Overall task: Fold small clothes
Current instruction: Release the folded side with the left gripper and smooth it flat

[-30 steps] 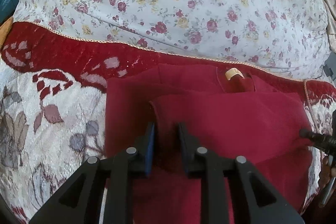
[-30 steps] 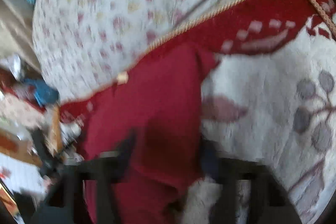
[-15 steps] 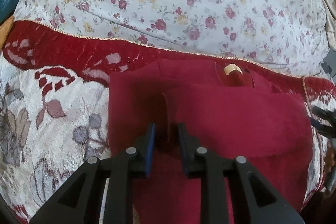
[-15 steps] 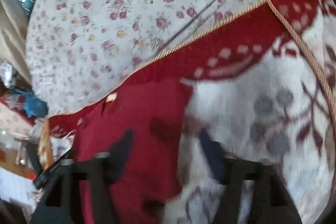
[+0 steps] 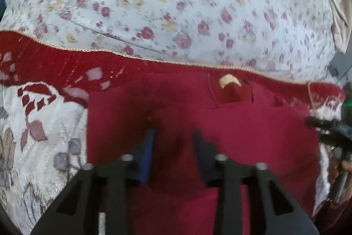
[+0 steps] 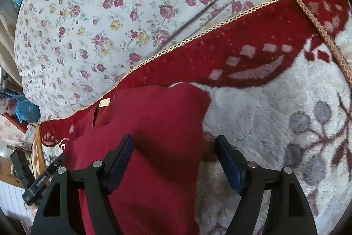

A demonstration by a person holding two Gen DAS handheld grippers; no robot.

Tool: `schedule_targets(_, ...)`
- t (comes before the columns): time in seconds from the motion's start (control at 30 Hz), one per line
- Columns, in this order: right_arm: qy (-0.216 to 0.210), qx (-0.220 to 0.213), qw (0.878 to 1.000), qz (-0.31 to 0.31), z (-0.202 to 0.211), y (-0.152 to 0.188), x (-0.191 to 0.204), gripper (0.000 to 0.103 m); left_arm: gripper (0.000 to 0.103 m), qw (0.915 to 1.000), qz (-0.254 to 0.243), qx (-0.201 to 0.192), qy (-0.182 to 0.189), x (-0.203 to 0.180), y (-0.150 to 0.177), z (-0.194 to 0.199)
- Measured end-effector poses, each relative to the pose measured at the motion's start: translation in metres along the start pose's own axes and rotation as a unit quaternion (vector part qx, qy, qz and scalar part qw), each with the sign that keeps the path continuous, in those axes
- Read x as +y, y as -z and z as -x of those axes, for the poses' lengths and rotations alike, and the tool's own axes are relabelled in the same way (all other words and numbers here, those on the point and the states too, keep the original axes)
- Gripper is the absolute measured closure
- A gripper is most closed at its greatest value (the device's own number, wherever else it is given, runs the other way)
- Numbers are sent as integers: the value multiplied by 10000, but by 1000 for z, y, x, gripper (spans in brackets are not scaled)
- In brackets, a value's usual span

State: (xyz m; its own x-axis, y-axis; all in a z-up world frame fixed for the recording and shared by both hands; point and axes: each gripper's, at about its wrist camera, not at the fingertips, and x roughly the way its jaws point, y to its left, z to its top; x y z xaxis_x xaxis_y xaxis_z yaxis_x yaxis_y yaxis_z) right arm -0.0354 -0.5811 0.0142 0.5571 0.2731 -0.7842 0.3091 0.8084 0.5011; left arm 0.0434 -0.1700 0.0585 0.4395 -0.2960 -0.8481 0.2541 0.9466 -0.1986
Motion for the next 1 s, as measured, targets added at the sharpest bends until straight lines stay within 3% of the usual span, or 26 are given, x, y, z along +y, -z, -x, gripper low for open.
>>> schedule_targets(0.1, 5, -36, 10000, -26, 2, 0, -4, 22, 92, 9998, 75, 134, -94, -1, 0, -9)
schedule_targets(0.23, -4, -137, 9999, 65, 6, -2, -1, 22, 93, 9996, 163, -200, 103, 6, -5, 24)
schedule_targets(0.3, -25, -222, 9996, 146, 8, -3, 5, 22, 93, 9994, 157, -283, -111, 14, -5, 38)
schedule_targets(0.4, 93, -235, 9993, 262, -3, -6, 15, 22, 93, 9991, 409, 30, -66, 31, 1, 25)
schedule_targets(0.5, 643, -147, 9969, 429, -25, -10, 22, 27, 92, 9987, 392, 260, -209, 30, 7, 5)
schedule_targets(0.57, 973, -212, 9941, 430, -21, -9, 25, 30, 92, 9990, 285, 216, -262, 25, 7, 6)
schedule_targets(0.63, 955, -507, 9920, 658, 4, 1, 37, 30, 82, 9991, 211, 173, -330, 23, 8, 9)
schedule_targets(0.7, 714, -579, 9914, 931, 20, 14, 48, 30, 60, 9991, 198, 168, -347, 23, 9, 8)
schedule_targets(0.77, 495, -287, 9874, 1476, 23, 35, 62, 31, 59, 9989, 151, 182, -414, 20, 12, 5)
schedule_targets(0.83, 1012, 70, 9722, 2112, 7, 56, 67, 42, 56, 9986, 60, 154, -510, 16, 12, 5)
schedule_targets(0.9, 1395, 79, 9696, 2008, 0, 59, 52, 38, 46, 9987, 23, 135, -486, 13, 14, 6)
schedule_targets(0.93, 1094, 66, 9808, 1616, 6, 56, 40, 38, 44, 9988, 19, 126, -470, 13, 15, 7)
schedule_targets(1.0, 798, -95, 9900, 1160, 25, 51, 28, 37, 38, 9988, 8, 66, -475, 13, 19, 13)
